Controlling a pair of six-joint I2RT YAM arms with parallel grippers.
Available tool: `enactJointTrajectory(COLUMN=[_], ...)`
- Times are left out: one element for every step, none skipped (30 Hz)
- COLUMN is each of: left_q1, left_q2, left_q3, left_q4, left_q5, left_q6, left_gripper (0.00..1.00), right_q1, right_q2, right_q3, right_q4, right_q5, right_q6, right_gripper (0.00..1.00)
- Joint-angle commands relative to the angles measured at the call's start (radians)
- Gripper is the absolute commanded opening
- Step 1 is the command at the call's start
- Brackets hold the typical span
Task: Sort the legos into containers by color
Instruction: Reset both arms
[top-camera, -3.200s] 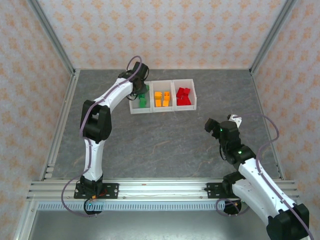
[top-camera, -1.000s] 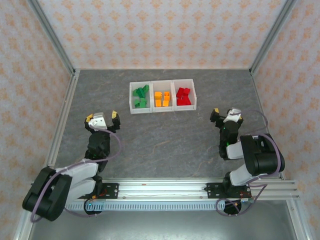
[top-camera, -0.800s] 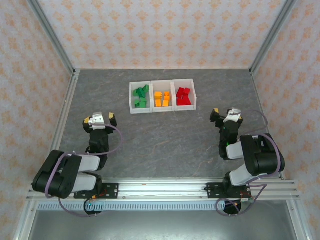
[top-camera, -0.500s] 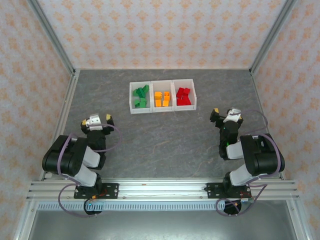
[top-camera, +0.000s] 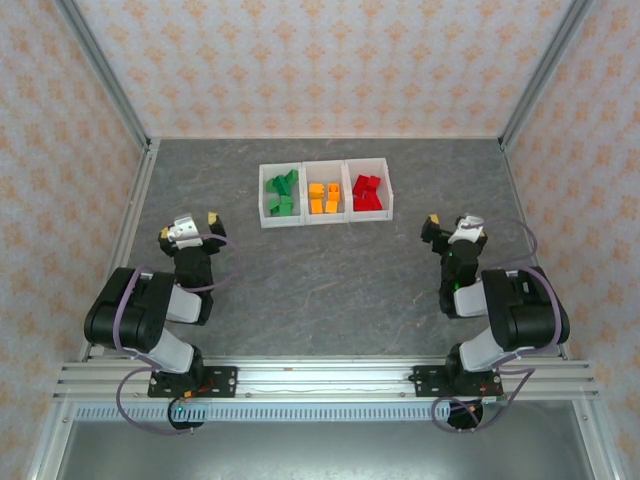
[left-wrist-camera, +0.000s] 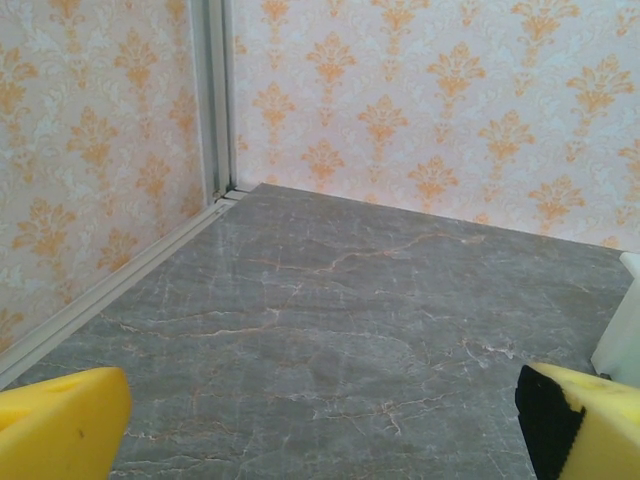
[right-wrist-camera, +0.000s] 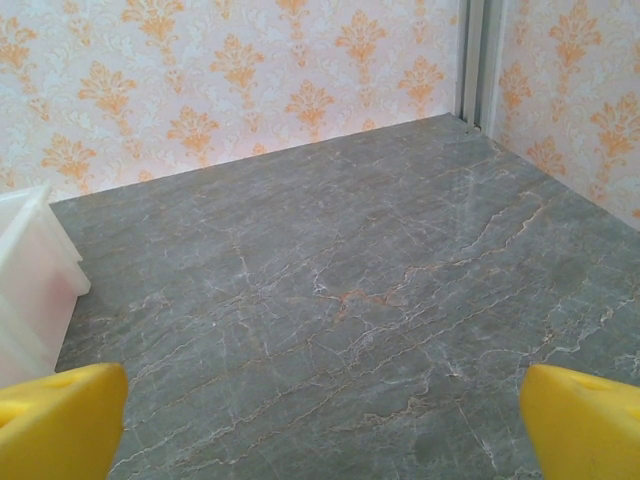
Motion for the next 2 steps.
enactJointTrajectory(left_q1=[-0.004, -0.003], left_q2=[0.009, 0.007], left_q3=[0.010, 0.011], left_q4=[0.003, -0.003], left_q5=[-0.029, -0.029], left_q6=[-0.004, -0.003], left_gripper=[0.99, 0.99], right_q1=[-0.005, -0.005], right_q2=[-0.003, -0.003], right_q3=[0.009, 0.009], right_q4=[0.021, 0.019], right_q5=[-0.015, -0.015], right_q6=[0.000, 0.000], right_gripper=[1.00, 1.00])
